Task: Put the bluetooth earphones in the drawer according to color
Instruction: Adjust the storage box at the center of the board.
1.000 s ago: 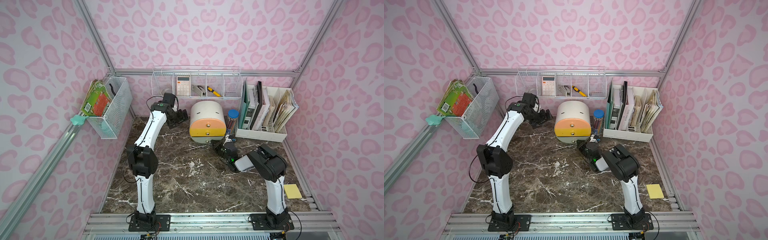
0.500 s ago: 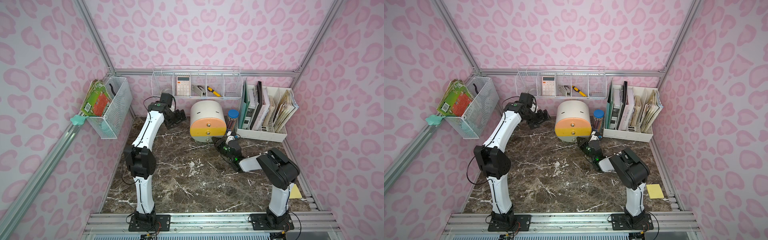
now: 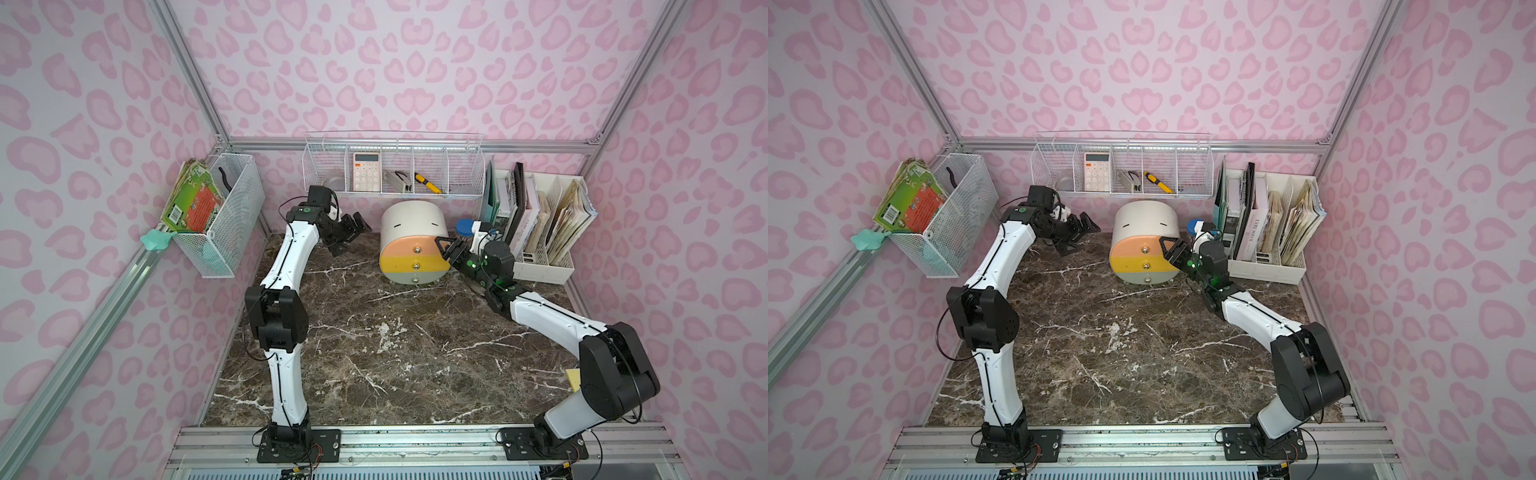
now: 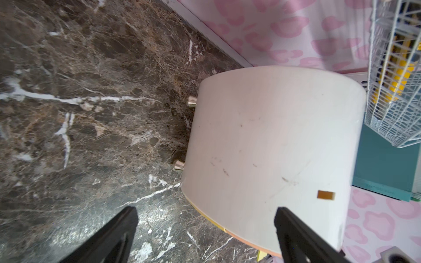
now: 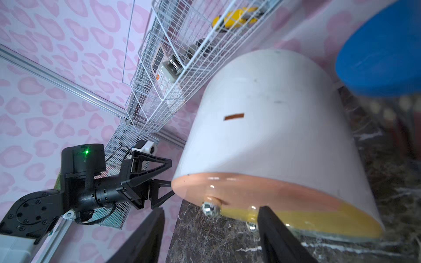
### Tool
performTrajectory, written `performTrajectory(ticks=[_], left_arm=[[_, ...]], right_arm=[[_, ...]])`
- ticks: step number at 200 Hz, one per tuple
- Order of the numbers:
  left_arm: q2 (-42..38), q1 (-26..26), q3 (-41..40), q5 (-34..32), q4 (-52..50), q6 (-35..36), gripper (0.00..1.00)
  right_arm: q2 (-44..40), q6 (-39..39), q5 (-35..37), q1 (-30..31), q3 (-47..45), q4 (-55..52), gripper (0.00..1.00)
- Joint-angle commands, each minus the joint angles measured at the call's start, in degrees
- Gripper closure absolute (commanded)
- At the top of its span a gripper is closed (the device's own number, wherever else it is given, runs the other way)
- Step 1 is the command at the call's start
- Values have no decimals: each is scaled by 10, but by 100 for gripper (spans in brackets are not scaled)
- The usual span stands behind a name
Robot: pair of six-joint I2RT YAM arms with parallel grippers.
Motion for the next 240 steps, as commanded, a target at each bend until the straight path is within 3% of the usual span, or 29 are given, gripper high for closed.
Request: performTrajectory(ticks=[1,28,60,103,139,185,240], left_arm=[[14,2,6,41,42,-16,1],[34,4,8,65,90,-34,1],[62,4,11,88,144,-50,1],[86,2,-15,104,202,-67,1],[97,-3,-32,126,238,-72,1],[34,-12,-152,149,339,-115,1],[-63,-21,-294,151,408,-145,2]], right_arm=[[21,-54,-59,-24,51,-99,22],[62,-79,-75,-52,123,-145,10],[141,-99,-101,-70,226,-196,4],[253,-121,-132,-72,353,-260,4],[302,-128,-153,-69,406,-284,3],[283,-145,-162,-39,394,-302,3],[197,-120,-136,4,268,-241,3]])
